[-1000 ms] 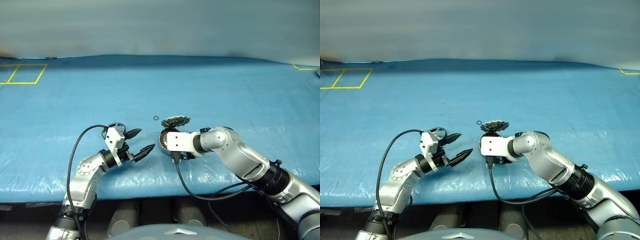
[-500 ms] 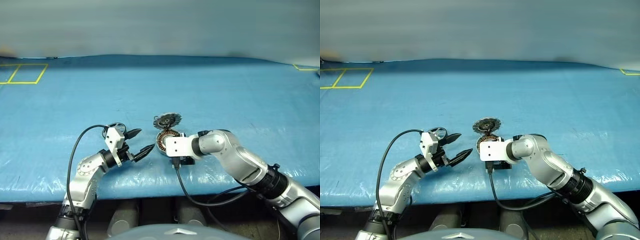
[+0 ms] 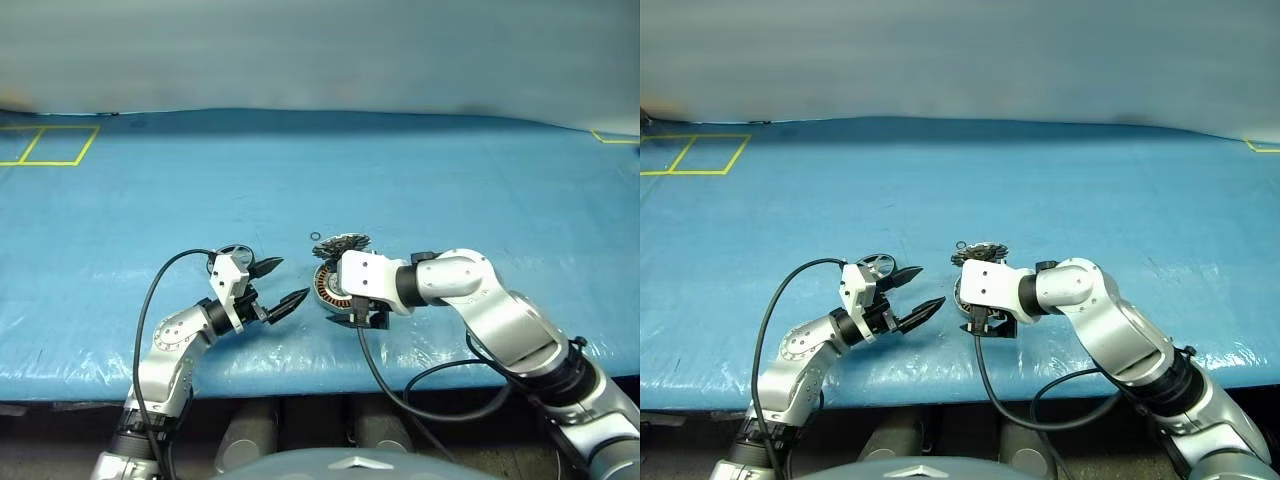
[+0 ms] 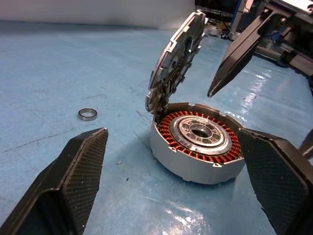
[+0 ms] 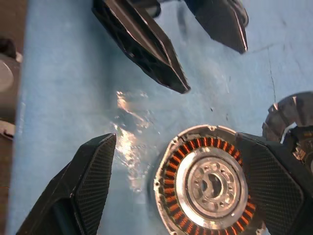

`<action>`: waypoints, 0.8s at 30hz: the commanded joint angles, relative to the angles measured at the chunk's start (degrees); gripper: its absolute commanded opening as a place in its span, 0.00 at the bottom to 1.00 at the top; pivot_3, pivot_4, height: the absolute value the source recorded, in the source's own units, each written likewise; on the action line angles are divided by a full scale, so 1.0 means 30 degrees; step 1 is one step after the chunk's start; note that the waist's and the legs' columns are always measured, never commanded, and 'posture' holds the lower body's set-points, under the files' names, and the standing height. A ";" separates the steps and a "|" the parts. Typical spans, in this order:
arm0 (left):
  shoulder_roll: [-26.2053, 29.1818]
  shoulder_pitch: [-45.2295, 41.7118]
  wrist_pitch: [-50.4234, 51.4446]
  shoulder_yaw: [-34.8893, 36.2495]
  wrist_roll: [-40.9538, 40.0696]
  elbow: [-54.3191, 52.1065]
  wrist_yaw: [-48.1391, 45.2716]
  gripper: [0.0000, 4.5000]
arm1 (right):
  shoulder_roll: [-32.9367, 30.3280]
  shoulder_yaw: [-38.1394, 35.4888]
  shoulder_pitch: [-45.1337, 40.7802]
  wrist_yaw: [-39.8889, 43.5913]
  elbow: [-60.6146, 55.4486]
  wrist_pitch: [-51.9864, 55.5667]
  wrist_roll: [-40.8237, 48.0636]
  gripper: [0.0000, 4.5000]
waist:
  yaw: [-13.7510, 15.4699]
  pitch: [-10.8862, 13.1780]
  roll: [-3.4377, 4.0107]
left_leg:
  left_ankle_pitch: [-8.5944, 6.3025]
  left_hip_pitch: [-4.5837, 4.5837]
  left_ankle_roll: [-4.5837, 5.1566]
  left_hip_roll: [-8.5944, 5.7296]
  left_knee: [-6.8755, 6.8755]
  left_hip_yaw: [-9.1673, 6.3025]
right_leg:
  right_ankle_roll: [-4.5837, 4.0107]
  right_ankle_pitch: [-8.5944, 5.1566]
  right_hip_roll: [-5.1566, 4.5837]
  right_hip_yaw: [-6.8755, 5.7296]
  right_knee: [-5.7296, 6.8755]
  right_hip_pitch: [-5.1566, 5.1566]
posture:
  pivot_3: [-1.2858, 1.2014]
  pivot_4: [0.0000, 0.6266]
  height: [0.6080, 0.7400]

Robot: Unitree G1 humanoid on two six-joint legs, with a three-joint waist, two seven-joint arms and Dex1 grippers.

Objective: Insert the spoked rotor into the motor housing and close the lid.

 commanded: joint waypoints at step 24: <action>0.0396 -1.5208 -0.1044 -0.0691 0.3891 1.5655 -0.2602 1.00 | 0.4726 -0.8034 1.1069 -0.8245 -0.4196 -0.0547 0.5683 0.91 | -0.0048 0.0004 -0.0027 | 0.0030 -0.0011 0.0017 -0.0031 0.0005 0.0018 | 0.0112 0.0061 0.0039 -0.0002 -0.0001 0.0021 | 0.52 0.24 1.00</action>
